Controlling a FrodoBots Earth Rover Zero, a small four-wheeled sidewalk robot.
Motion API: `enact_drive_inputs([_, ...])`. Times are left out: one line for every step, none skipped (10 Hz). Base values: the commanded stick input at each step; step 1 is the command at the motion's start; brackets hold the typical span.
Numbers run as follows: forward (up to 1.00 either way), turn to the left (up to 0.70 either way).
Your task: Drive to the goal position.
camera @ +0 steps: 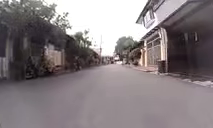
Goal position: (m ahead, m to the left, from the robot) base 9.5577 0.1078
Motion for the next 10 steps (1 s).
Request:
enact_drive_inputs([0.7,0.01])
enact_drive_inputs([0.7,0.01])
enact_drive_inputs([0.7,0.01])
enact_drive_inputs([0.7,0.01])
enact_drive_inputs([0.7,0.01])
enact_drive_inputs([0.7,0.01])
enact_drive_inputs([0.7,0.01])
enact_drive_inputs([0.7,0.01])
enact_drive_inputs([0.7,0.01])
enact_drive_inputs([0.7,0.01])
